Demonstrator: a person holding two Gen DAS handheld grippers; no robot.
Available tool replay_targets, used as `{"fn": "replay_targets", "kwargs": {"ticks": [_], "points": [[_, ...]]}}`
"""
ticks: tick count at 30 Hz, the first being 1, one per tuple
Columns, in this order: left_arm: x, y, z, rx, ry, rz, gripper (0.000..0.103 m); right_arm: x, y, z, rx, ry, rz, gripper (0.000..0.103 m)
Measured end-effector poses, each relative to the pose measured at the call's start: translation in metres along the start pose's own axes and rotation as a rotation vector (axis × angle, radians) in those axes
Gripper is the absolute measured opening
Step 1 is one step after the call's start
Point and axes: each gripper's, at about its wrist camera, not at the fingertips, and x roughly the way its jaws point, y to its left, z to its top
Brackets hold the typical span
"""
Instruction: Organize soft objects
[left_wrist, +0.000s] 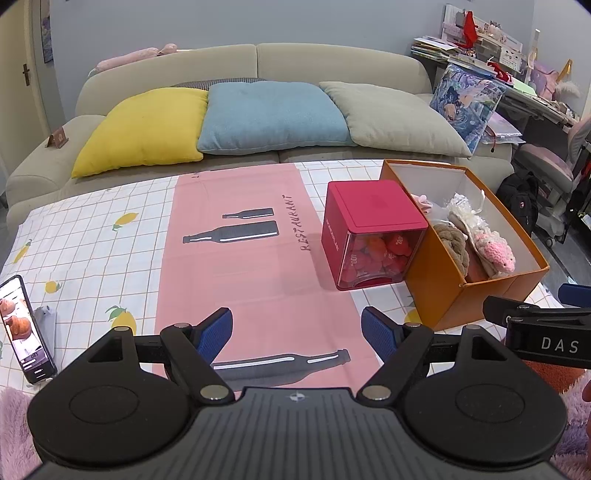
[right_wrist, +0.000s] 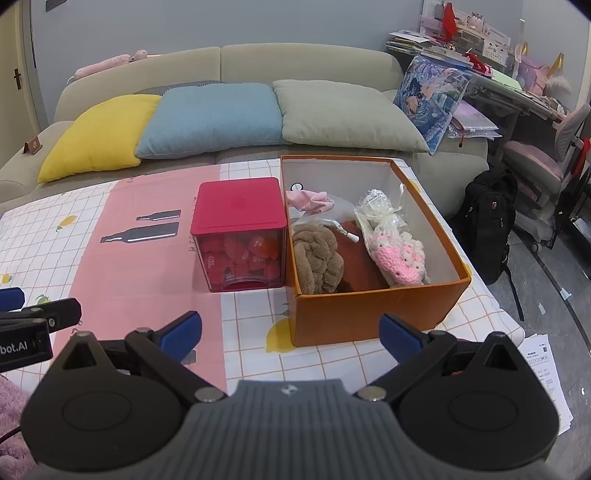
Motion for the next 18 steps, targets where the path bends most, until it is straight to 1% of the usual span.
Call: {"fn": "replay_targets", "kwargs": {"ticks": [18], "points": [[-0.0042,-0.0028,0.0014,0.008,-0.015,-0.005,0.093,0.0003,-0.0004,0.0015,0.0,0.004,0.0,0.1]]}}
